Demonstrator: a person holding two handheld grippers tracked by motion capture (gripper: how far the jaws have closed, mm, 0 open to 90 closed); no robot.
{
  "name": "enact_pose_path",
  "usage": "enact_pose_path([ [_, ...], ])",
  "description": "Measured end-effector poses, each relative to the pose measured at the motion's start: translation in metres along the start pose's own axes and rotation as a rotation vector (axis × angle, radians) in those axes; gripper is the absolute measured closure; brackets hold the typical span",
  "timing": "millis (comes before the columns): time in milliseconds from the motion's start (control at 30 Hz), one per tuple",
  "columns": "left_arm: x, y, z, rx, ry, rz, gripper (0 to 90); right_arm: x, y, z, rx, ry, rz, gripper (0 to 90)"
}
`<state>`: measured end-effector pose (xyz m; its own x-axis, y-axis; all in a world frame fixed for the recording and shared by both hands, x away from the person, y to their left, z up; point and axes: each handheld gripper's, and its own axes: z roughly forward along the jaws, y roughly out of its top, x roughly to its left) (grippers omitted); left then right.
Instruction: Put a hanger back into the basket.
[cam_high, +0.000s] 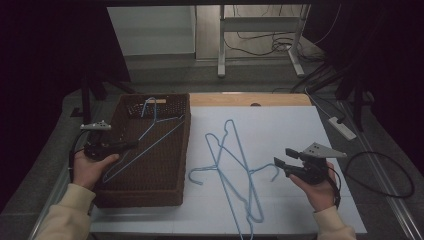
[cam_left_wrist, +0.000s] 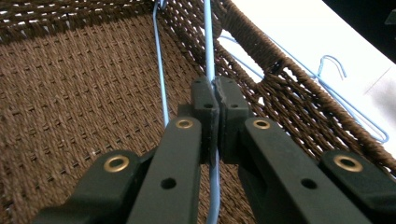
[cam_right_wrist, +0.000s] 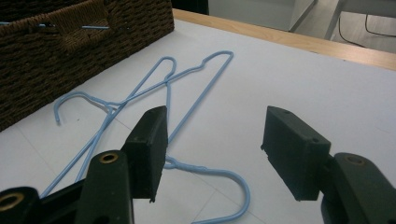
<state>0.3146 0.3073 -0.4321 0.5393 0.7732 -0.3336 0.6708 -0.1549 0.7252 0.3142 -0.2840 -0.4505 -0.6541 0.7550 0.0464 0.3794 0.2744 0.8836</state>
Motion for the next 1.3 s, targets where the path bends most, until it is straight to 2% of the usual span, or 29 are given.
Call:
enact_pose_path([
  [67, 0.002, -0.001, 0.003, 0.021, 0.033, 0.014, 87.6, -0.001, -0.001, 0.0, 0.006, -0.001, 0.002, 41.2],
  [167, 0.001, -0.002, 0.007, 0.092, 0.13, 0.073, 87.6, -0.001, -0.002, 0.0, 0.013, 0.001, 0.004, 41.3],
  [233, 0.0, -0.003, 0.009, 0.121, 0.164, 0.094, 87.6, -0.001, -0.002, 0.001, 0.015, 0.002, 0.003, 41.3],
  [300, -0.001, -0.003, 0.01, 0.151, 0.219, 0.12, 87.6, -0.001, -0.003, 0.001, 0.018, 0.002, 0.003, 41.2],
  [433, -0.001, -0.002, 0.015, 0.205, 0.301, 0.153, 87.4, 0.0, -0.003, 0.003, 0.024, 0.002, 0.004, 41.1],
  [533, 0.003, -0.003, 0.018, 0.237, 0.337, 0.15, 87.3, 0.0, -0.004, 0.003, 0.022, 0.002, 0.001, 41.1],
  [633, 0.005, -0.003, 0.022, 0.273, 0.359, 0.13, 87.3, 0.0, -0.004, 0.003, 0.025, 0.002, 0.002, 41.1],
  [700, 0.005, -0.002, 0.026, 0.311, 0.38, 0.135, 87.1, 0.0, -0.004, 0.004, 0.027, 0.002, 0.003, 41.1],
  [900, 0.007, -0.001, 0.034, 0.358, 0.442, 0.123, 86.3, 0.0, -0.004, 0.004, 0.027, 0.004, 0.003, 41.1],
  [967, 0.007, -0.002, 0.037, 0.348, 0.469, 0.144, 82.6, 0.0, -0.005, 0.004, 0.029, 0.005, 0.002, 41.0],
  [1000, 0.006, -0.002, 0.038, 0.34, 0.491, 0.164, 75.9, 0.001, -0.005, 0.004, 0.03, 0.005, 0.003, 41.0],
  [1033, 0.005, -0.002, 0.039, 0.336, 0.503, 0.178, 58.4, 0.001, -0.005, 0.004, 0.031, 0.006, 0.002, 41.0],
  [1067, 0.003, -0.002, 0.038, 0.325, 0.503, 0.188, 58.4, 0.001, -0.005, 0.004, 0.031, 0.006, 0.002, 41.0],
  [1167, -0.005, 0.001, 0.028, 0.253, 0.482, 0.198, 47.5, 0.001, -0.005, 0.003, 0.031, 0.006, 0.003, 41.0],
  [1300, -0.019, 0.003, 0.013, 0.153, 0.395, 0.189, 38.9, 0.0, -0.005, 0.003, 0.032, 0.006, 0.004, 40.8],
])
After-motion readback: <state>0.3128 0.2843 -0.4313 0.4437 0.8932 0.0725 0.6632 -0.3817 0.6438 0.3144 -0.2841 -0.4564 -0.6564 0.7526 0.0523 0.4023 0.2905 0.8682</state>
